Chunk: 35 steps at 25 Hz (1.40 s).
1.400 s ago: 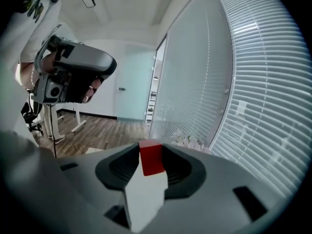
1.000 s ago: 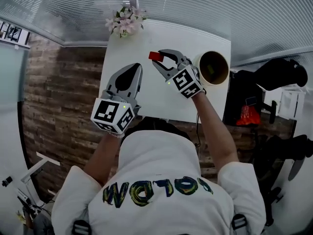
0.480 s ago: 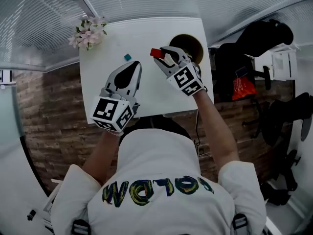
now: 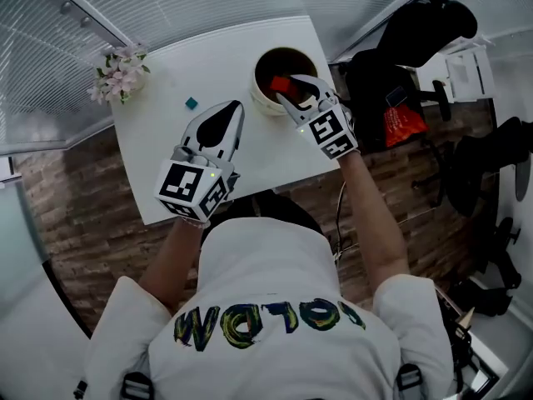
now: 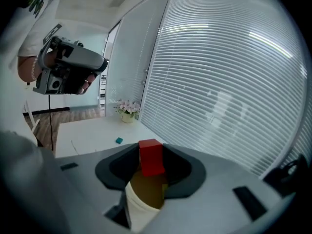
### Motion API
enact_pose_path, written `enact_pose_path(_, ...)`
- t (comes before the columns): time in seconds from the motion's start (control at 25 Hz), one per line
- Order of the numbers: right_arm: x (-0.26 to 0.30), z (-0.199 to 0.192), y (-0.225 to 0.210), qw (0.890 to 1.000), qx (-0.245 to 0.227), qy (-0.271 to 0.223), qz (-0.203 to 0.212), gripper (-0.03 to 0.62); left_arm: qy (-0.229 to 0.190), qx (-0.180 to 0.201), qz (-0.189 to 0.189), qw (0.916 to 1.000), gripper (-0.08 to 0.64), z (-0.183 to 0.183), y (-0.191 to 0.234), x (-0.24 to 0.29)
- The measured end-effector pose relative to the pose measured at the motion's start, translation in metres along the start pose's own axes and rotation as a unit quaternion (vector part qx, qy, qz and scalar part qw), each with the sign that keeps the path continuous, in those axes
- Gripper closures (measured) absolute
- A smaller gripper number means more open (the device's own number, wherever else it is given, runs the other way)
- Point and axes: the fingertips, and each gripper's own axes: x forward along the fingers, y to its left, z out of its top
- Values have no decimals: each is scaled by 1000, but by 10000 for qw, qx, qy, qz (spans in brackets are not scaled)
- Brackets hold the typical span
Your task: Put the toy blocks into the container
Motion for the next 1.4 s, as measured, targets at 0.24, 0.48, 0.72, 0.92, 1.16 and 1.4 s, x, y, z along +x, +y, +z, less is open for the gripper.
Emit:
enact_pose_path(0.24, 3, -4, -6, 9999, 60, -12, -142, 434, 27, 3, 11, 10000, 548, -2, 0, 0)
enact_pose_path(0.48, 8, 3, -7, 9997, 66, -125, -211, 399, 18, 24, 156, 9999, 548, 1, 10, -9)
enact_pose_path(0.72, 34, 27, 27, 9992, -231, -232, 249, 405, -29, -16, 502, 9987, 548, 1, 30, -29)
enact_pose_path(0.92, 60, 53, 64, 9956, -507, -363, 693, 405, -142, -94, 948, 9953, 548, 1, 52, -61)
enact_pose_path(1.16, 93, 83, 123, 9862, -741, -561, 1371, 405, -259, -214, 1644, 9858, 548, -3, 83, -115)
enact_pose_path(1.4, 115, 107, 168, 9784, -940, -674, 1711, 403, -348, -375, 2158, 9751, 548, -12, 104, -164)
